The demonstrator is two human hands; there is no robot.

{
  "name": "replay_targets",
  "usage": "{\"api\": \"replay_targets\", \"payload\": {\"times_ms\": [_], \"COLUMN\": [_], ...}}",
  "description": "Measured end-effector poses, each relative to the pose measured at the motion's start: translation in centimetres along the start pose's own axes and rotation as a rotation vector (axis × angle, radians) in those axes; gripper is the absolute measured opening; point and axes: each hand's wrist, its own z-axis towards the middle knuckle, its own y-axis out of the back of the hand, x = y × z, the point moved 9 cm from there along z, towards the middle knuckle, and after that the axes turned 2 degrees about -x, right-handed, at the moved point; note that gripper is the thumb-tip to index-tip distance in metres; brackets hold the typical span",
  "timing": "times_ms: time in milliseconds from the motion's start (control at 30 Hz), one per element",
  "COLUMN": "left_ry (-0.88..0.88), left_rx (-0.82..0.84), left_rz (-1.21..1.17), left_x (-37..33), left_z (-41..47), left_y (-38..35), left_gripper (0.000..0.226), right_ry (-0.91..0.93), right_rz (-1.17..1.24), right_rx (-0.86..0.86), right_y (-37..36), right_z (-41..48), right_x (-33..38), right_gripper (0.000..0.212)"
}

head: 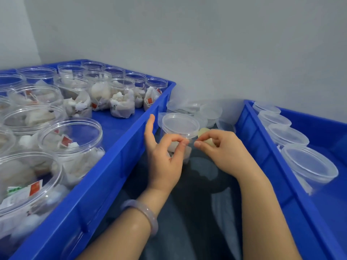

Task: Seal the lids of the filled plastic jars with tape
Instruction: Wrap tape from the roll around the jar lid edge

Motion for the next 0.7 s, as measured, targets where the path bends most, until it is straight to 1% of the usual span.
{"api": "replay_targets", "payload": {"times_ms": [100, 167, 267, 400, 467, 567, 700], "left_ry": [0.008, 0.017, -0.006, 0.004, 0.014, 0.009, 0.012], "left_rx": [0.018, 0.014, 0.009, 0.014, 0.010, 0.004, -0.004], "left_rz": [0.014, 0.036, 0.053, 0.056, 0.051, 0.042, 0.055], "left_x": [0.16, 0.24, 0.14, 0.30, 0.35, 0.22, 0.28], "left_z": [-0.23, -0.27, -0.16, -0.10, -0.01, 0.13, 0.11], "left_y": [-0.29, -0.37, -0.32, -0.33, -0.21, -0.13, -0.03], "left_gripper": [0.007, 0.007, 0.009, 0.011, 0.014, 0.009, 0.011], "right_ry": [-0.001, -0.004, -0.010, -0.004, -0.005, -0.004, -0.001], "right_rz": [0.016, 0.024, 0.018, 0.021, 0.020, 0.013, 0.018], "right_rx": [-0.062, -0.075, -0.087, -0.105, -0.106, -0.100, -0.111], "right_y": [-0.10, -0.29, -0.31, -0.20, -0.30, -0.43, -0.37], "right_z": [0.19, 0.39, 0.44, 0.56, 0.59, 0.69, 0.68], "right_x": [-0.03, -0.06, -0.06, -0.18, -0.16, -0.10, -0.01], "right_gripper": [0.008, 0.007, 0.013, 0.007, 0.010, 0.014, 0.016]}}
